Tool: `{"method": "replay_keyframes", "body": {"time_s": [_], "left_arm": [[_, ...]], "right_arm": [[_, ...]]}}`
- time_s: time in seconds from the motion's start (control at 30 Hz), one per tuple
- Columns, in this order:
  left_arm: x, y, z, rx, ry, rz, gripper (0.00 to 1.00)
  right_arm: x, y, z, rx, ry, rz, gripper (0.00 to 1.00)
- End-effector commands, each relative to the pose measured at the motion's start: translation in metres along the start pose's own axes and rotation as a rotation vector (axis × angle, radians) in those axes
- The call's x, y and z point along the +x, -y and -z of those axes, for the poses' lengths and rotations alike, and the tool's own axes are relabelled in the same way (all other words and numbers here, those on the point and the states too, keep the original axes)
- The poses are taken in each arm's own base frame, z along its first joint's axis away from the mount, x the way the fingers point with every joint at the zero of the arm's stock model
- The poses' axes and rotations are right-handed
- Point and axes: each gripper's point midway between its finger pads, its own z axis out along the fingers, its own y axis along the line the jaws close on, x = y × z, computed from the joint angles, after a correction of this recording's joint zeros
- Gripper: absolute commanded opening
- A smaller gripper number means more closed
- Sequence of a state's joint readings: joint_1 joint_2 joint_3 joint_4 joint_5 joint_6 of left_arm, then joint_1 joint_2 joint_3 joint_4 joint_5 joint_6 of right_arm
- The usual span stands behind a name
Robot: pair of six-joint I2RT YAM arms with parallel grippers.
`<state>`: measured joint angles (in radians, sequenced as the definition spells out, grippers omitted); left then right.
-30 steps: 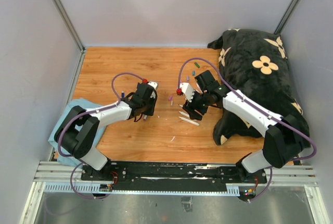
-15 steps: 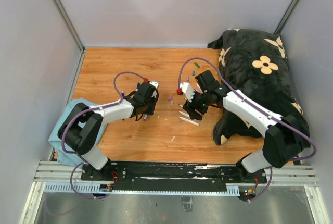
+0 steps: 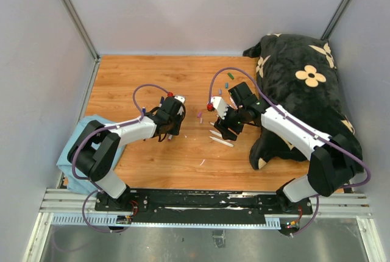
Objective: Open the pen caps
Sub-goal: Move the pen to the center of the board.
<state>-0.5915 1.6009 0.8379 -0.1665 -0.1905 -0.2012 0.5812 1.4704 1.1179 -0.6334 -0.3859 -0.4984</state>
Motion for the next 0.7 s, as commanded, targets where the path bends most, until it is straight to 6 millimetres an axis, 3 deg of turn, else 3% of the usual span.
{"method": "replay_keyframes", "body": {"time_s": [0.0, 0.33, 0.67], "left_arm": [[-0.001, 0.001, -0.001, 0.0, -0.003, -0.02, 0.35], [0.006, 0.01, 0.003, 0.057, -0.015, 0.0, 0.24], [0.017, 0.014, 0.0, 0.062, -0.045, 0.001, 0.26]], "right_arm": [[0.008, -0.003, 0.0, -0.022, -0.012, -0.007, 0.63], [0.008, -0.002, 0.0, -0.021, -0.012, -0.005, 0.62], [0.008, -0.003, 0.0, -0.022, -0.013, -0.007, 0.62]]}}
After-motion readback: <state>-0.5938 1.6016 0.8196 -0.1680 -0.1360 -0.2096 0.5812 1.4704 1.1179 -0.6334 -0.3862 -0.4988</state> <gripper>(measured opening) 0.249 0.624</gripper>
